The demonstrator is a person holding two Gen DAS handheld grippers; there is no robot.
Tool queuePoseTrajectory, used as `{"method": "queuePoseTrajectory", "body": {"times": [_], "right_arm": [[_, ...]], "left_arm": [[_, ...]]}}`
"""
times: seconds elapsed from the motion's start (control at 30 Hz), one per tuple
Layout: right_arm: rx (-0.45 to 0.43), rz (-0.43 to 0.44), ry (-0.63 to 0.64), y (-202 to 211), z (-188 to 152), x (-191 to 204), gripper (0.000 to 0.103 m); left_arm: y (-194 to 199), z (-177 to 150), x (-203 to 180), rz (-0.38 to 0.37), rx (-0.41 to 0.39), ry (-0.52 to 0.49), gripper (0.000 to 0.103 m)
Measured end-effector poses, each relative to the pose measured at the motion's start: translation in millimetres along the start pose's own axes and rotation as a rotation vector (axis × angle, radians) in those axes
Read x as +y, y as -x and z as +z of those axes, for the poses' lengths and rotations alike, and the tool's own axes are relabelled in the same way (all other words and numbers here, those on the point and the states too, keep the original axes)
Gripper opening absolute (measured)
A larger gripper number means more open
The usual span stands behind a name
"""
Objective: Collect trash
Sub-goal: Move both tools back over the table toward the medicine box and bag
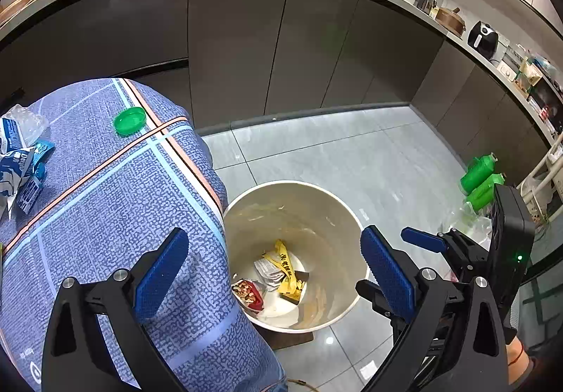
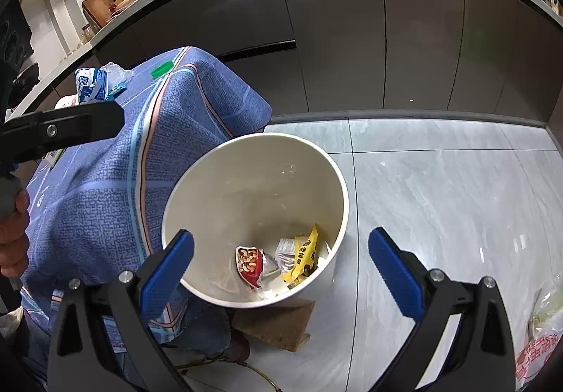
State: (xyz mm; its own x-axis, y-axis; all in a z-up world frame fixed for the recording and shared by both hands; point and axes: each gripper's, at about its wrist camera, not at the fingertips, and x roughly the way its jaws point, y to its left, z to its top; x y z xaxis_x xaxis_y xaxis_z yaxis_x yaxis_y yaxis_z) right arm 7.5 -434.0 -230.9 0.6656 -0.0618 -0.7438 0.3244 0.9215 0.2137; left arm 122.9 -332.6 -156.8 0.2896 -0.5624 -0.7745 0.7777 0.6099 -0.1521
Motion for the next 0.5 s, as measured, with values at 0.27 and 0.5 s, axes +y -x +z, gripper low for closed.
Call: {"method": "queuePoseTrajectory", "body": {"times": [0.27,0.5], "right_arm": [[-0.023,0.007,0.021,18,10,13,0.1],[-0.049,0.038,0.072,42,27,43,0.1]], "left_arm": [[27,-1,9,0.005,-0.021,0.021,0.094],[75,-8,33,0.019,-0.06,0.072,0.094]]}}
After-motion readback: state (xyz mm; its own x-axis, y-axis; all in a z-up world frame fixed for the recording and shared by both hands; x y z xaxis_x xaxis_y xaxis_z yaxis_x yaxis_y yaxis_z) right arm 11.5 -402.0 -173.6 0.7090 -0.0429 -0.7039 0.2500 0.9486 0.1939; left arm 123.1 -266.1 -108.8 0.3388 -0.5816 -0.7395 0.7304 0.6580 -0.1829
